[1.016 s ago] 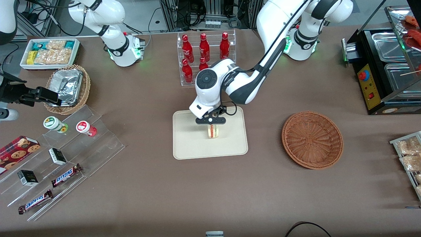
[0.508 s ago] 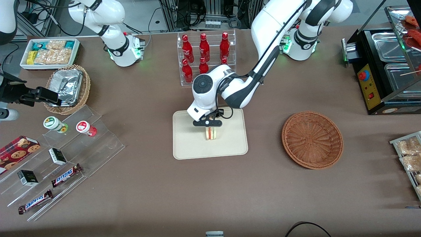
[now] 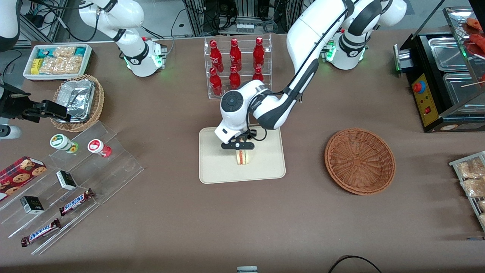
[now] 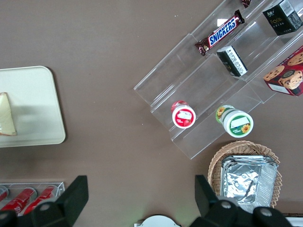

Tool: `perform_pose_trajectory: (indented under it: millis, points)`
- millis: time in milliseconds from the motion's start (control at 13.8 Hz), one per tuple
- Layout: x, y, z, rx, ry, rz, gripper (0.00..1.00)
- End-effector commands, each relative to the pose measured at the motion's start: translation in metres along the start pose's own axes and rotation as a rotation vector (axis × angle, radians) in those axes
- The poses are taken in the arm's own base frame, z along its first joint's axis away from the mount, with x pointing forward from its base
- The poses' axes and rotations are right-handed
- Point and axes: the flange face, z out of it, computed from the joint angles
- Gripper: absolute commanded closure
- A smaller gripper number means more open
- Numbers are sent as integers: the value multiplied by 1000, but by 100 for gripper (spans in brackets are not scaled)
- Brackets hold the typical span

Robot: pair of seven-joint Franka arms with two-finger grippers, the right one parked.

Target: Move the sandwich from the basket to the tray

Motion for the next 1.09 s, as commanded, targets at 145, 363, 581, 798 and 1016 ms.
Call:
perform_pose_trajectory:
  millis: [145,363,581,798,1016]
  points:
    - [4,-1,-51,11,42,-25,0]
    - [4,-20,-121,20,50,-57,0]
    - [30,-83,-187,28,47,-152,0]
    - [48,-152,-243,25,37,-242,0]
    - [51,-219,-291,45,34,-229,0]
